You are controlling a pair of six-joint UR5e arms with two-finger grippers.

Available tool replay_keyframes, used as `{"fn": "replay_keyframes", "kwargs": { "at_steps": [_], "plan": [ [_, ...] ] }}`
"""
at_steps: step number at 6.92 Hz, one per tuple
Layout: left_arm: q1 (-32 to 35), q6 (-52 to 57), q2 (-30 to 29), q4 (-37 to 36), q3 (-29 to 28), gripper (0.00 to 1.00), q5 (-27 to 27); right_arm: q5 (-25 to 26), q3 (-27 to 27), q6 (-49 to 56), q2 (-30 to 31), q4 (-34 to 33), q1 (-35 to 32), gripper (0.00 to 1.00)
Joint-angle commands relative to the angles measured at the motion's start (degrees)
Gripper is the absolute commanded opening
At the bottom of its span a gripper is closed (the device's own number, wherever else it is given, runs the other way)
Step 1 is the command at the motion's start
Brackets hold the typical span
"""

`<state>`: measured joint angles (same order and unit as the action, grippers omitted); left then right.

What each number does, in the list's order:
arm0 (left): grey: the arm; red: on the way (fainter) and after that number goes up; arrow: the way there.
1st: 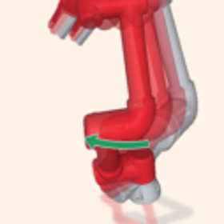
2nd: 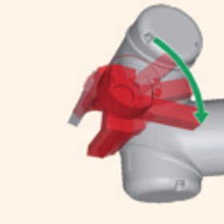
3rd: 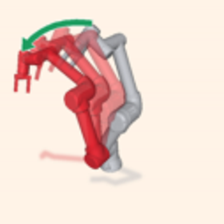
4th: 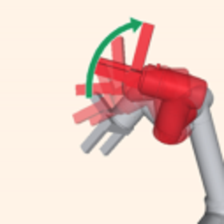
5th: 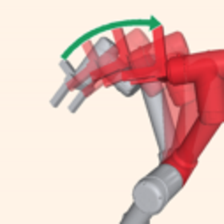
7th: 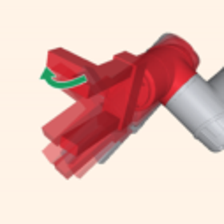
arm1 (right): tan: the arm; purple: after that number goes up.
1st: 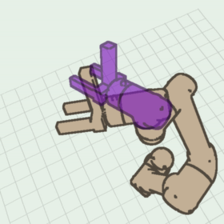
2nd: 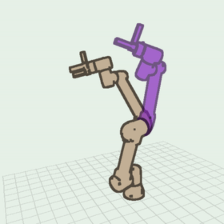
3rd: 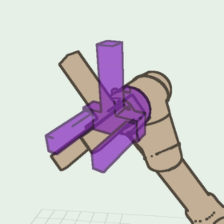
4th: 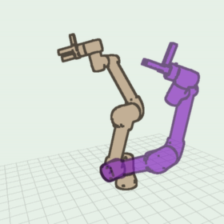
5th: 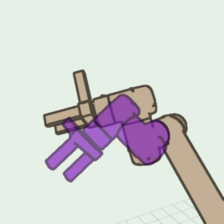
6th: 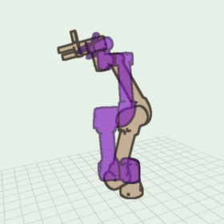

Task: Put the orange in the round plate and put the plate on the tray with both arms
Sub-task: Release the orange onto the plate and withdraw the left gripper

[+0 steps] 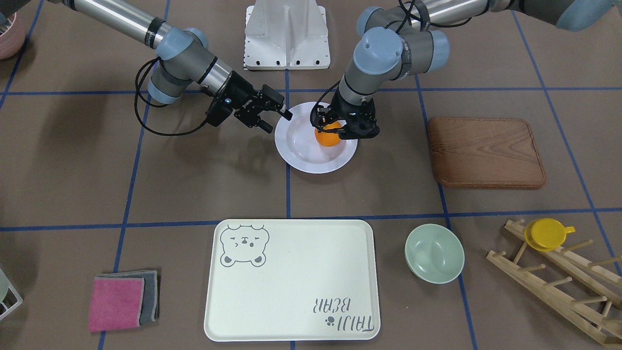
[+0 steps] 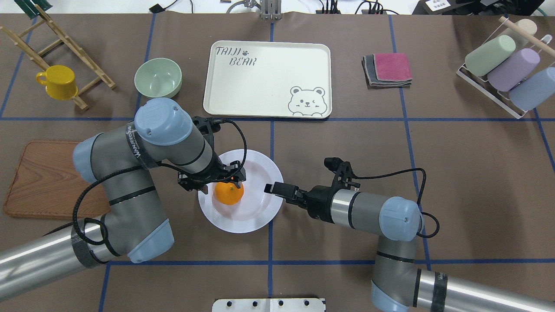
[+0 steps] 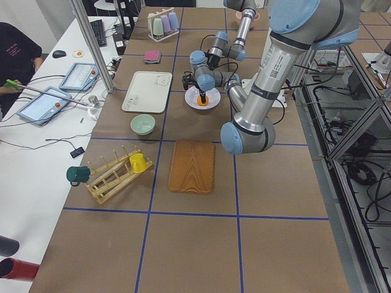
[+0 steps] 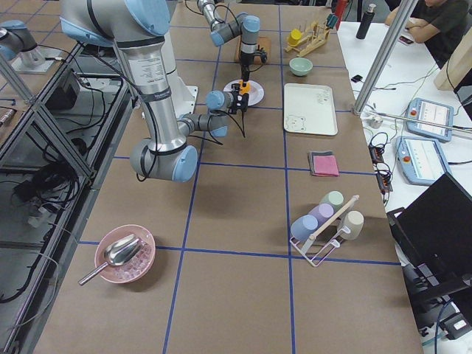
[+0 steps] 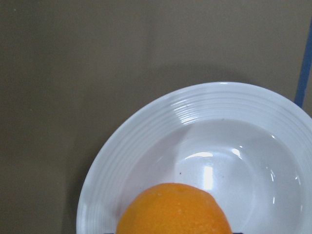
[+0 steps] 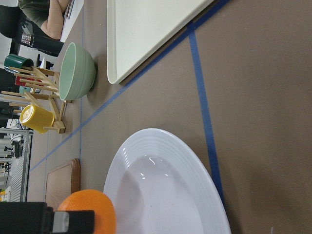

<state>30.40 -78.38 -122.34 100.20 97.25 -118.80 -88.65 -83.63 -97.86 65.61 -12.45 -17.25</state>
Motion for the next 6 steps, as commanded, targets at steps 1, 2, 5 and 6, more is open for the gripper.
{"fn": "replay_keyframes", "kwargs": {
  "at_steps": [1,2,5,6],
  "plan": [
    [0.0,0.3,0.1,0.3,0.3,0.98,0.6,0.1,2.5,0.0,-2.1,0.1,0.4,1.00],
    [0.3,0.3,0.2,0.3,0.8,0.98,0.6,0.2,3.2,0.0,-2.7,0.2,0.5,0.99],
    [5.7,2.1,2.3,-0.4,5.7,0.98,-2.3,0.1,3.2,-0.1,-2.3,2.3,0.4,0.29],
    [10.4,5.8,3.8,-0.4,7.7,0.98,-7.0,0.1,3.1,-0.6,-2.2,4.3,0.3,0.06]
  ]
}}
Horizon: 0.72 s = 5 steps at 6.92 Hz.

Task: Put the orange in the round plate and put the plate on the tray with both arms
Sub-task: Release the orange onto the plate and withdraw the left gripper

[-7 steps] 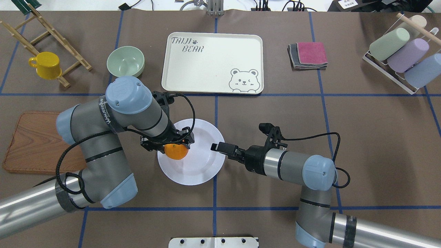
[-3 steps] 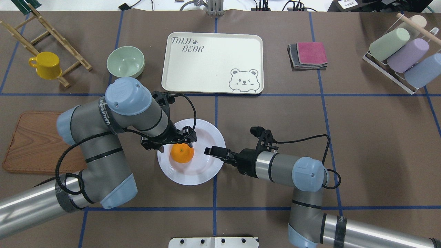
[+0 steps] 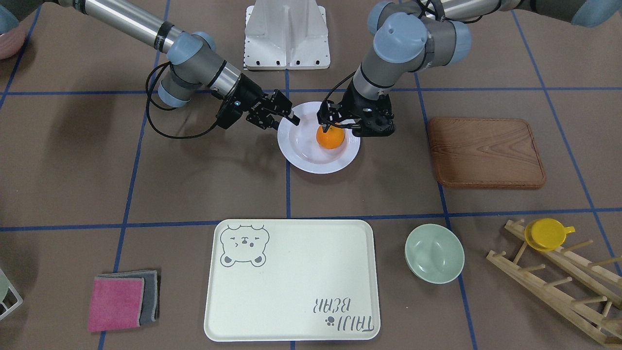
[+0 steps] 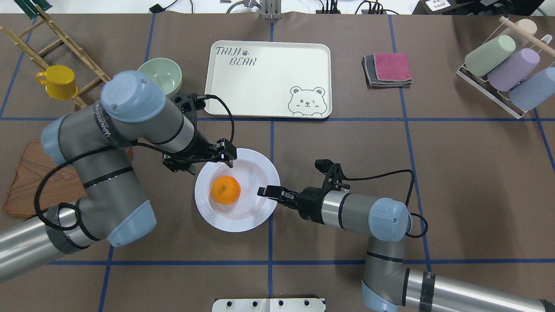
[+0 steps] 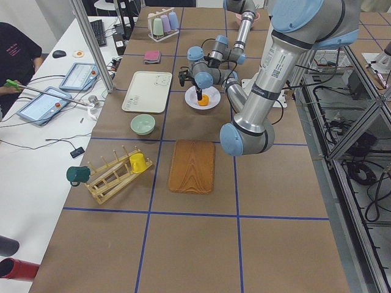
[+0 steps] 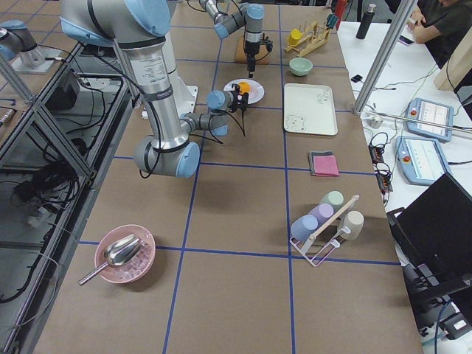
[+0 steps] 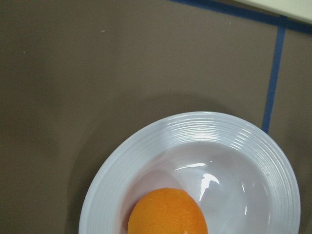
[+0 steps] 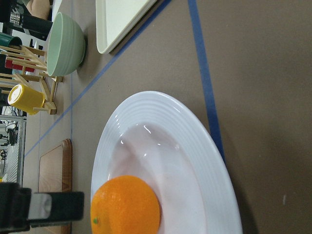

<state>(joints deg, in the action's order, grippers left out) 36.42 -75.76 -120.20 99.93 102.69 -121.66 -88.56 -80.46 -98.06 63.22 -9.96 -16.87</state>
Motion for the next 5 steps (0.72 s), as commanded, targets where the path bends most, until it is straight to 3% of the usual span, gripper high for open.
{"fn": "replay_keyframes", "kwargs": {
  "at_steps": [1,3,5],
  "plan": [
    [7.5,6.0,3.4,-0.1,3.6,0.98,-5.8,0.1,0.0,-2.6,0.2,3.3,-0.2,0.00],
    [11.2,8.7,4.1,-0.6,4.5,0.98,-8.4,0.2,-0.1,-3.5,-0.4,3.5,-0.4,0.00],
    [17.5,22.6,8.6,-8.2,10.5,0.97,-9.6,1.5,-0.6,-7.4,-2.8,3.7,-2.2,0.00]
  ]
}}
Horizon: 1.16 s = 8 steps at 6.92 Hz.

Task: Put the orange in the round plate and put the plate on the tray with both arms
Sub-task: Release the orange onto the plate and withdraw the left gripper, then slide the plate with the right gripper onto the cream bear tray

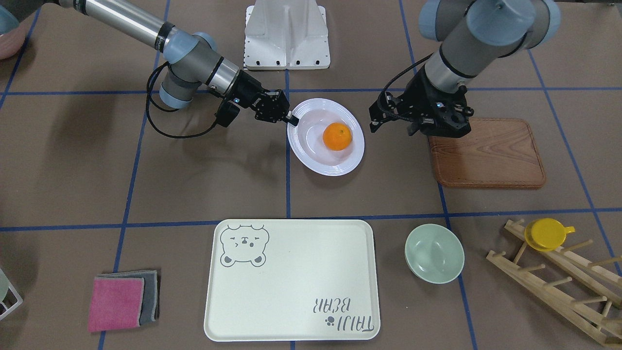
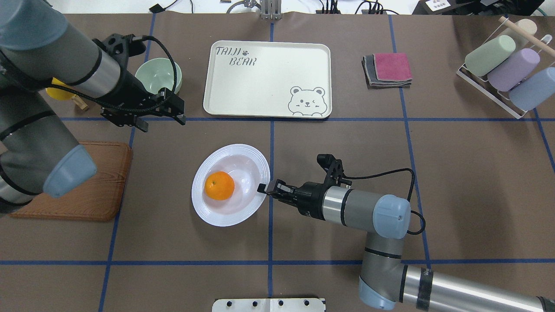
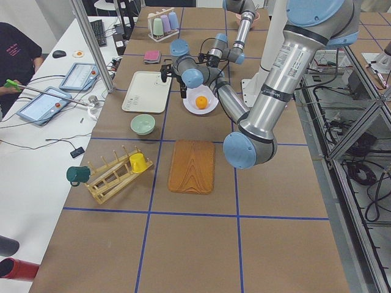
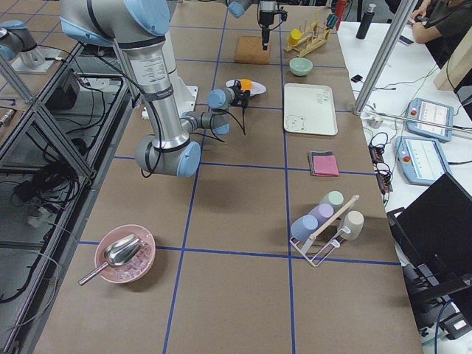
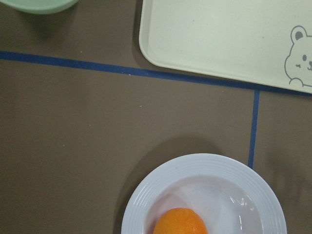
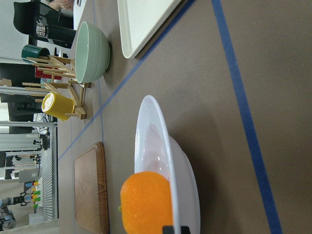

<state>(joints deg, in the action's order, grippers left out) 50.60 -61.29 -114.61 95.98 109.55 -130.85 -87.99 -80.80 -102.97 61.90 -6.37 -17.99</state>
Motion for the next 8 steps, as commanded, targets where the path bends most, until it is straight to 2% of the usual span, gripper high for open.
{"fn": "replay_keyframes", "kwargs": {
  "at_steps": [1,2,3,5,7,8],
  "plan": [
    [7.1,16.6,4.6,-6.1,3.6,0.97,-0.2,4.1,-0.2,-6.5,-4.3,0.1,-2.9,0.00],
    [9.1,23.5,6.1,-6.2,1.8,0.97,1.1,6.8,0.0,-10.3,-6.1,0.0,-5.4,0.00],
    [9.7,32.3,7.7,-5.6,-0.5,0.97,4.2,11.6,2.8,-12.5,-6.4,-0.1,-7.0,0.00],
    [14.0,40.3,7.7,-2.8,-7.3,0.97,4.6,21.4,13.9,-16.1,-11.7,-1.6,-8.2,0.00],
    [14.4,41.0,7.7,-0.8,-9.3,0.97,4.6,22.4,14.4,-18.8,-15.9,-18.9,-10.0,0.00],
    [14.4,41.0,7.7,-0.8,-9.4,0.97,4.6,22.4,14.5,-19.0,-15.9,-20.9,-10.3,0.00]
  ]
}}
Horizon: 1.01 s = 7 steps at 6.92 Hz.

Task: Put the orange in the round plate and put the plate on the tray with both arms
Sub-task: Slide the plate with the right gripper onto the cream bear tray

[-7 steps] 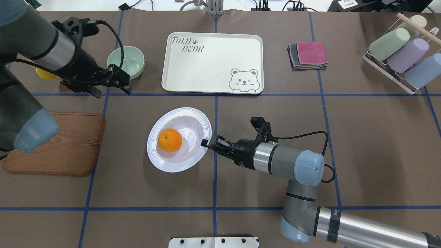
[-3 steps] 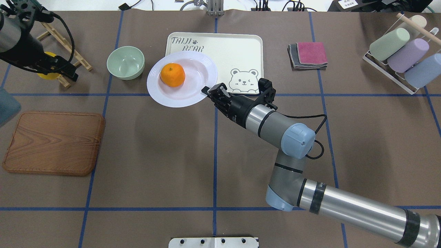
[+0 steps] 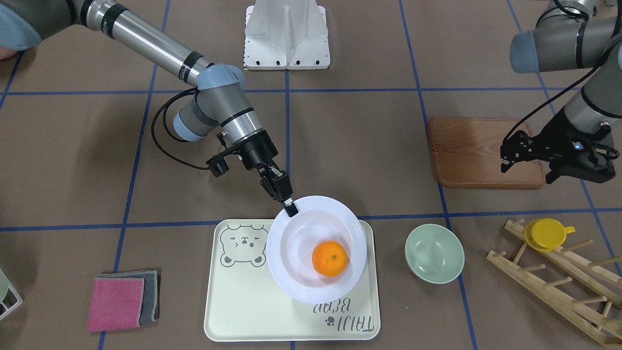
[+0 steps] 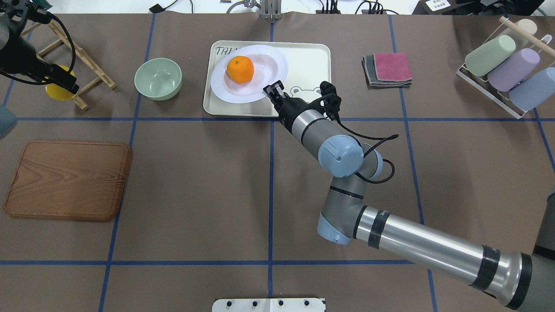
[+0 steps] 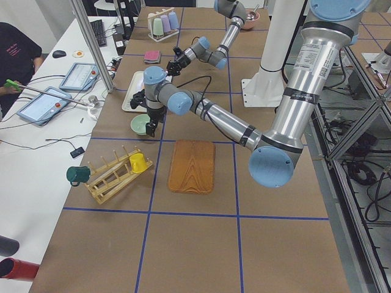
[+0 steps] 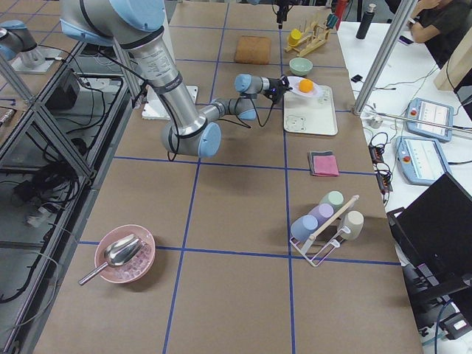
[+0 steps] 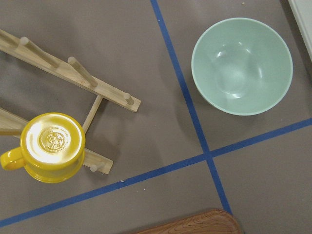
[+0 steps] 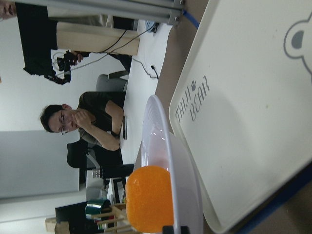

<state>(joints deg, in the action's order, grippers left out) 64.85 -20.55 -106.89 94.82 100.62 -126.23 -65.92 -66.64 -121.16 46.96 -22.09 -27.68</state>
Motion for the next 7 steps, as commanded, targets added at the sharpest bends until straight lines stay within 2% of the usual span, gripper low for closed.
{"fn": "replay_keyframes", "kwargs": {
  "at_steps": [1,2,3,4,5,7],
  "plan": [
    [0.2,0.2,0.0,0.4,-0.4,0.97,0.0,0.3,0.5,-0.8,-1.0,-8.6,-0.6,0.00],
    [0.2,0.2,0.0,0.4,-0.4,0.97,0.0,0.3,0.5,-0.8,-0.9,-10.5,-0.5,0.20],
    [0.3,0.2,0.0,0.4,-0.4,0.97,0.0,0.3,0.5,-0.7,-1.1,-12.0,-0.7,0.70],
    [0.5,0.3,0.0,0.4,-0.4,0.97,0.0,-1.3,0.1,0.4,-1.5,-12.8,-1.3,1.00],
    [0.5,0.3,0.0,0.4,-0.5,0.97,0.0,-12.0,-3.0,10.9,-1.2,-14.9,-3.5,1.00],
    [0.6,0.9,0.1,0.3,-0.7,0.97,0.1,-28.9,-23.9,31.0,9.2,-35.1,-7.5,1.00]
  ]
}}
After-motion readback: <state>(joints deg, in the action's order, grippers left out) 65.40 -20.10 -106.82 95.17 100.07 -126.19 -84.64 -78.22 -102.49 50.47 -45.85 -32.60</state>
